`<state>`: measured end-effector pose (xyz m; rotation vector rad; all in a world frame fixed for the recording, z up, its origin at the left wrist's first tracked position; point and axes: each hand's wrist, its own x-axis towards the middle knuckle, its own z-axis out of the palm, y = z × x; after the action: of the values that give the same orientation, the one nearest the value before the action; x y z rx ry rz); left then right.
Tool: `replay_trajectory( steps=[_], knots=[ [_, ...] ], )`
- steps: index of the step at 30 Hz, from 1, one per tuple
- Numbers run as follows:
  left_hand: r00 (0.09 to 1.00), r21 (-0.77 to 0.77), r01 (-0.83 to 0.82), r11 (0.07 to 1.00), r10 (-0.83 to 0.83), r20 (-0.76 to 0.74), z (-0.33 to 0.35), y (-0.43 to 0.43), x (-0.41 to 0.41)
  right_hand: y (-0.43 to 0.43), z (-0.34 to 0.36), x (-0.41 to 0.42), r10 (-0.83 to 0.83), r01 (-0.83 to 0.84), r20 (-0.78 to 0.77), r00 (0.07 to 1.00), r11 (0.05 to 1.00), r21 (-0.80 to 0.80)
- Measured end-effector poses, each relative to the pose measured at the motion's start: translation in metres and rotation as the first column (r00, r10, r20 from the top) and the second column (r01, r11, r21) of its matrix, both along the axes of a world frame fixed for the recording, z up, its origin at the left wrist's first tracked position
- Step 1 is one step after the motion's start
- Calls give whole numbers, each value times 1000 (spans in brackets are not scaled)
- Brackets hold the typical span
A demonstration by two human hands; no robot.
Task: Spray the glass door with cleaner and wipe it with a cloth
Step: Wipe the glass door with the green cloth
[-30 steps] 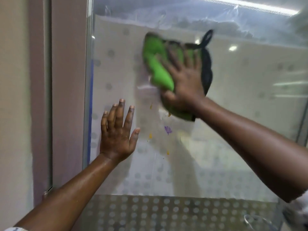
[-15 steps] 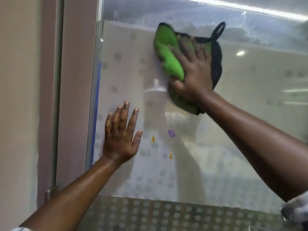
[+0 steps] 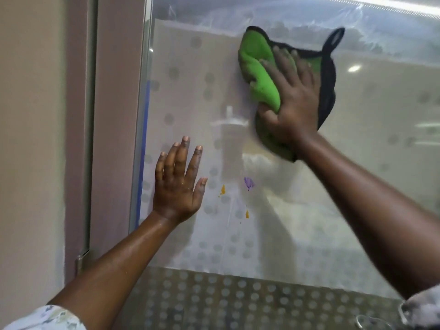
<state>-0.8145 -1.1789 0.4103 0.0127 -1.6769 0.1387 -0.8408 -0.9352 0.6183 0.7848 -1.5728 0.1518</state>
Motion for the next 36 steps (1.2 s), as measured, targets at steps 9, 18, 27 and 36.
replay_trajectory(
  steps=[9,18,27,36],
  knots=[
    [1000,11,-10,1000,10,17,3,2,4,60,-76,-23,-31,108,-119,992,680,725],
    [997,4,55,998,-55,62,25,1,29,9,-132,-3,54,-2,140,989,939,-345],
    [979,56,-110,992,98,176,30,-99,67,-1,-266,9,-12,49,211,977,985,-168],
    [979,-61,-160,985,167,120,10,-131,51,-110,-231,20,-29,92,207,978,950,-300]
  ],
)
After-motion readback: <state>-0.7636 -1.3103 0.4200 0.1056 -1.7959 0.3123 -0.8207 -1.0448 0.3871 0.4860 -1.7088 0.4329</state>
